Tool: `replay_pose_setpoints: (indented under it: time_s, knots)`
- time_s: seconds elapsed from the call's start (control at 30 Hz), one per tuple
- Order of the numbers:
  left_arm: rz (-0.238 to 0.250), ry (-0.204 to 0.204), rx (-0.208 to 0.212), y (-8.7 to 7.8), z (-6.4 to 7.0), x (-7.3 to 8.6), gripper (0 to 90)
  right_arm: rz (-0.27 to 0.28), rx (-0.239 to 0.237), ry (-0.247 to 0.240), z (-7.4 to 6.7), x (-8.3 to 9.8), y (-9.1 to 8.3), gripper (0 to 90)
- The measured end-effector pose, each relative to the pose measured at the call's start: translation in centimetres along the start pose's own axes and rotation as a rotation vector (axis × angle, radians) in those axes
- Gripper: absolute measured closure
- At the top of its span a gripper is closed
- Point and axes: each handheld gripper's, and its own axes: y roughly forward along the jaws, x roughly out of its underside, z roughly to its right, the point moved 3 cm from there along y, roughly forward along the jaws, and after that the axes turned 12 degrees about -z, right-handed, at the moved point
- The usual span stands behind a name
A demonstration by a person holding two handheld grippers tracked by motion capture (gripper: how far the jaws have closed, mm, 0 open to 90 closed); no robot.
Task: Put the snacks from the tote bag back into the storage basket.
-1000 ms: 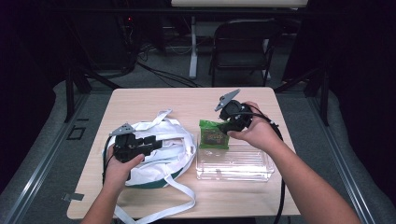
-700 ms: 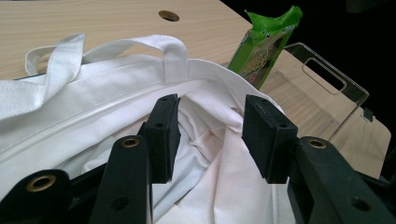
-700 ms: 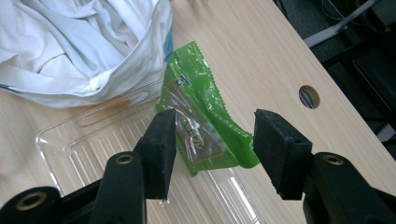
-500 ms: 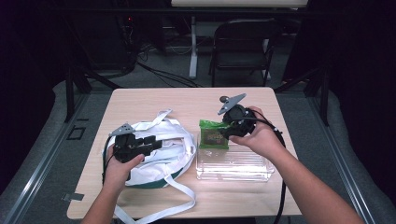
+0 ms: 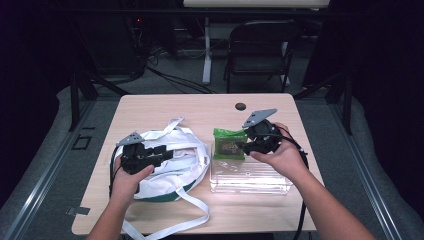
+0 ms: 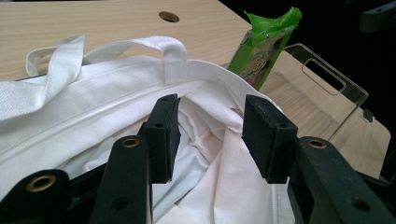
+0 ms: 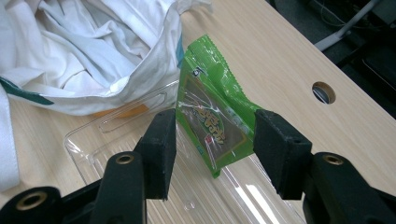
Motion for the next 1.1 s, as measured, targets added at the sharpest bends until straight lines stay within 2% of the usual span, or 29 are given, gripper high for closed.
replay_pose_setpoints:
  time_s: [0.2, 0.33, 0.5, 0.73, 0.83, 1.1]
  knots:
    - [-0.003, 0.003, 0.001, 0.1, 0.0, 0.0, 55.9, 0.031, 0.010, 0.014, 0.0, 1.2, -0.4, 49.5]
    - [-0.002, 0.002, 0.000, 0.0, 0.0, 0.0, 55.9, 0.056, 0.015, 0.052, 0.2, 2.7, -0.6, 49.7]
    - [-0.005, -0.001, 0.000, 0.1, 0.0, 0.1, 55.9, 0.046, 0.015, 0.059, 0.1, 3.7, -0.2, 50.3]
    - [-0.010, -0.007, -0.002, 0.2, -0.2, 0.2, 55.9, 0.056, 0.028, 0.086, -0.6, 5.4, 0.9, 50.6]
    - [-0.008, -0.007, -0.004, 0.2, -0.2, 0.2, 55.9, 0.066, 0.013, 0.099, -1.1, 6.1, 1.4, 50.6]
    - [-0.003, -0.008, -0.002, 0.2, -0.2, 0.2, 55.9, 0.099, 0.018, 0.120, -2.4, 7.6, 1.8, 50.6]
